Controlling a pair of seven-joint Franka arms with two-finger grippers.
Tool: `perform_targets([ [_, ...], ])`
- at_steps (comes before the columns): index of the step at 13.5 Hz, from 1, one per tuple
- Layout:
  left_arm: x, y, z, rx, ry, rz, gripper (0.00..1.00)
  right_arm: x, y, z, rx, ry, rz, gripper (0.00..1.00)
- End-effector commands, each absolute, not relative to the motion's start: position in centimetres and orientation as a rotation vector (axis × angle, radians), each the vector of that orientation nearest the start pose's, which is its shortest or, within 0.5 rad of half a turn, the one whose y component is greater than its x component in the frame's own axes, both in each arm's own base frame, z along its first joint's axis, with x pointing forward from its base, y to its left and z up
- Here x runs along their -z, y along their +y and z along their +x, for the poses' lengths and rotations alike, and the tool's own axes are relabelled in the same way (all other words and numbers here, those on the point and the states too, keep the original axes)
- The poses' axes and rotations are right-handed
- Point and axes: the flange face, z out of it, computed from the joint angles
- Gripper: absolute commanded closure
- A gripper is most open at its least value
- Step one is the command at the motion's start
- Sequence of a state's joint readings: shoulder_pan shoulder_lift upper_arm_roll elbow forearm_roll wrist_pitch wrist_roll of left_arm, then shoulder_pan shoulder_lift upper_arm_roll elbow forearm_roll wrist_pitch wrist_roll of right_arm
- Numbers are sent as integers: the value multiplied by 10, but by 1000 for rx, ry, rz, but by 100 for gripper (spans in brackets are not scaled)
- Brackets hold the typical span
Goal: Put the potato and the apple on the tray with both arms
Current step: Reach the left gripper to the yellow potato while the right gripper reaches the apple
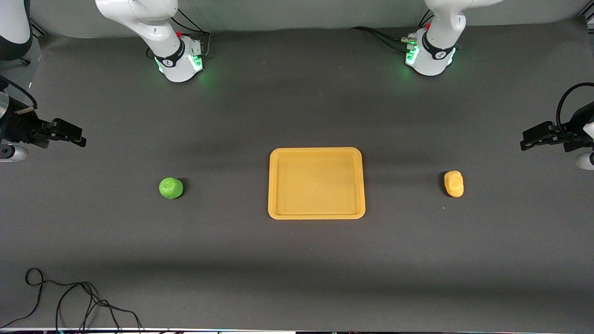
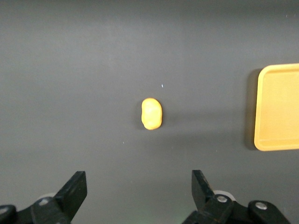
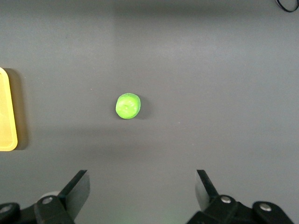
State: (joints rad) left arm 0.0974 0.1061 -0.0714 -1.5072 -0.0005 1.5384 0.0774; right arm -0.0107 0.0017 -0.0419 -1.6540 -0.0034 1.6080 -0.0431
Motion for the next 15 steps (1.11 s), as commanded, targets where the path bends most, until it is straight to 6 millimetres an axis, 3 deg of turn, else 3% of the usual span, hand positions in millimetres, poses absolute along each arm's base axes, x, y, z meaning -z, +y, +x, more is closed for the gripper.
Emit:
perform_targets([
  [1, -599, 12, 577, -146, 67, -3136, 0, -593, -30, 553, -75, -15, -3141, 0],
  [3, -597, 13, 576, -154, 60, -3134, 0, -592, -31, 554, -77, -12, -3141, 0],
  [5, -573, 11, 576, -178, 85, -3133, 0, -591, -31, 555, -80, 2, -3141, 0],
  [8, -480, 11, 572, -56, 96, -3132, 0, -590, -31, 556, -80, 10, -3140, 0],
  [10, -407, 8, 558, -158, 106, -3134, 0, -585, -28, 559, -94, 0, -3141, 0],
  [13, -322, 4, 542, -216, 120, -3139, 0, -576, -22, 566, -116, -19, -3139, 0],
  [15, -269, 3, 534, -230, 124, -3145, 0, -568, -6, 567, -101, -46, -3113, 0],
])
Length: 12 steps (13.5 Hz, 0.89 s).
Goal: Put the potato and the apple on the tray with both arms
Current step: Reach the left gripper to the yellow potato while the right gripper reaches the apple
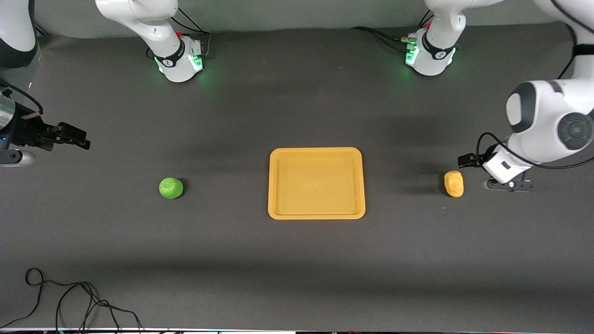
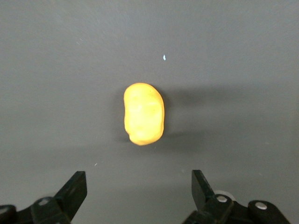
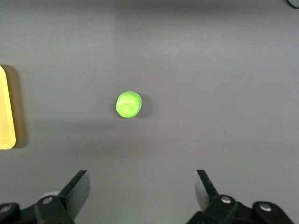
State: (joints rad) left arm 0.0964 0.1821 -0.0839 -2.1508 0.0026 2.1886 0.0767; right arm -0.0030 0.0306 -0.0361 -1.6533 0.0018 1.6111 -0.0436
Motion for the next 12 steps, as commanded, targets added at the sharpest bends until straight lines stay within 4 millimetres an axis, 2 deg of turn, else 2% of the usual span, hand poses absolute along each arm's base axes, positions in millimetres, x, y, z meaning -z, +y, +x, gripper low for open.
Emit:
perform_targets([
  [1, -249, 2, 535, -256, 124, -3148, 0, -561, 3, 565, -79, -35, -3089, 0],
  [3, -231, 0, 545, -271, 134, -3150, 1, -549, 36, 556, -39, -49, -3089, 0],
  [6, -214, 5, 561, -282, 216, -3155, 4, -536, 40, 538, -31, -26, -3087, 0],
  [7, -206, 5, 566, -286, 233, -3157, 9, -528, 38, 533, -14, -23, -3089, 0],
  [8, -203, 4, 569, -291, 237, -3157, 31, -513, 34, 528, 12, -18, -3091, 0],
  [9, -204, 3, 570, -284, 239, -3157, 48, -496, 33, 525, 41, -23, -3093, 0],
  [11, -208, -1, 574, -269, 228, -3158, 70, -460, 31, 521, 82, -11, -3093, 0],
  [12, -212, -2, 578, -262, 217, -3162, 77, -440, 30, 522, 113, -14, -3094, 0],
])
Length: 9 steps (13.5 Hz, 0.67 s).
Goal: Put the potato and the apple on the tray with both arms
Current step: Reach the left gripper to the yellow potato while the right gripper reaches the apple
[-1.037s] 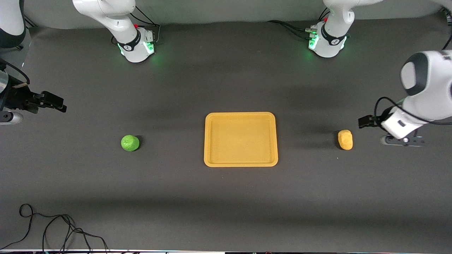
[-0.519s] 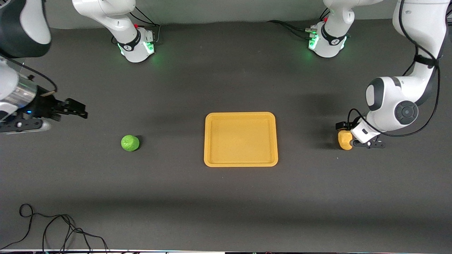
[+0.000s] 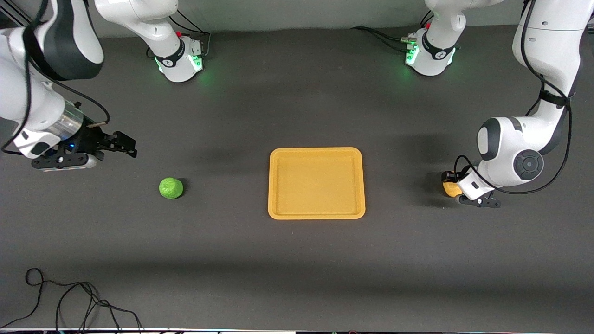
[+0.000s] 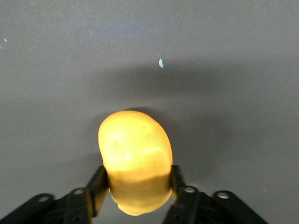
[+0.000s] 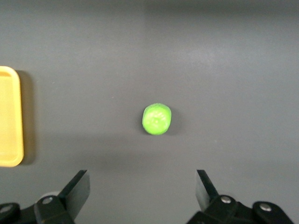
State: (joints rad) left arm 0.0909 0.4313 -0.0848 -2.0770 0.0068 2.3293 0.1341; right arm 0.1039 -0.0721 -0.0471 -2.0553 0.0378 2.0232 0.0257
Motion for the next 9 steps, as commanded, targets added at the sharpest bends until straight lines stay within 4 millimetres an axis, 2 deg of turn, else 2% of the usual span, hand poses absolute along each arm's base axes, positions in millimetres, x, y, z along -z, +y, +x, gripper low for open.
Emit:
perform_targets([
  [1, -220, -6, 581, -253, 208, -3168, 85, -420, 28, 524, 144, -8, -3095, 0],
  [2, -231, -10, 585, -242, 185, -3170, 88, -398, 28, 528, 152, -7, -3097, 0],
  [4, -267, -44, 601, -257, 92, -3172, 90, -357, 30, 541, 179, -4, -3103, 0],
  [6, -298, -97, 610, -309, -5, -3192, 90, -314, 30, 549, 199, 7, -3106, 0],
  [9, -319, -191, 604, -291, -91, -3272, 90, -258, 29, 540, 274, 17, -3108, 0],
])
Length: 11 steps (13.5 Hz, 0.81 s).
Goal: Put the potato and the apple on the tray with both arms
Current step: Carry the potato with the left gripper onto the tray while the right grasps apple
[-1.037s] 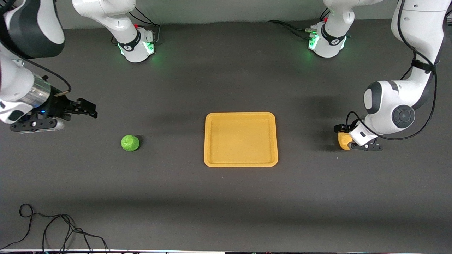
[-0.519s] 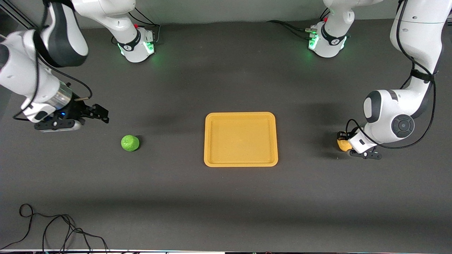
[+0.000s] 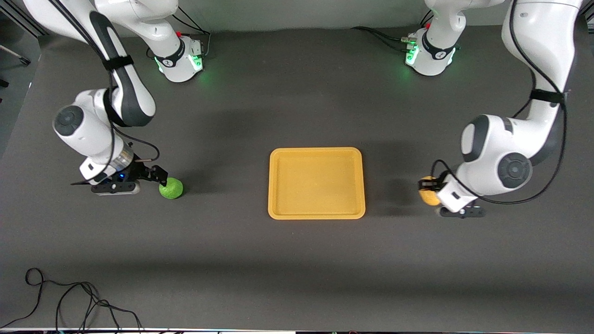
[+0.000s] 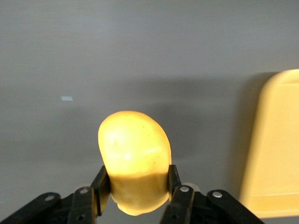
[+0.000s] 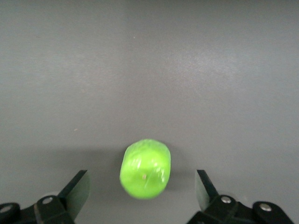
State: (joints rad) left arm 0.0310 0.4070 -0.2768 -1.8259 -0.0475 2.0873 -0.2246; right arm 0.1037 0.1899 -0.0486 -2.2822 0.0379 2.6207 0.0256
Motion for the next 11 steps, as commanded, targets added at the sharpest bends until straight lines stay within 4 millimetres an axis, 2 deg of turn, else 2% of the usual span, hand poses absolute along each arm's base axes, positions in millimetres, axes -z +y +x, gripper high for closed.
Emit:
perform_targets([
  [1, -312, -222, 597, -277, -91, -3281, 90, -239, 29, 536, 299, 16, -3109, 0],
  [3, -283, -277, 584, -257, -98, -3292, 90, -216, 30, 534, 335, 15, -3110, 0],
  [6, -256, -308, 566, -306, -80, -3269, 90, -197, 32, 532, 326, 11, -3113, 0],
  [8, -243, -319, 559, -326, -73, -3264, 90, -188, 32, 529, 298, 15, -3117, 0],
  [10, -230, -331, 554, -330, -72, -3268, 90, -181, 31, 526, 262, 15, -3121, 20],
  [11, -224, -333, 554, -327, -75, -3270, 89, -179, 32, 525, 243, 11, -3122, 35],
])
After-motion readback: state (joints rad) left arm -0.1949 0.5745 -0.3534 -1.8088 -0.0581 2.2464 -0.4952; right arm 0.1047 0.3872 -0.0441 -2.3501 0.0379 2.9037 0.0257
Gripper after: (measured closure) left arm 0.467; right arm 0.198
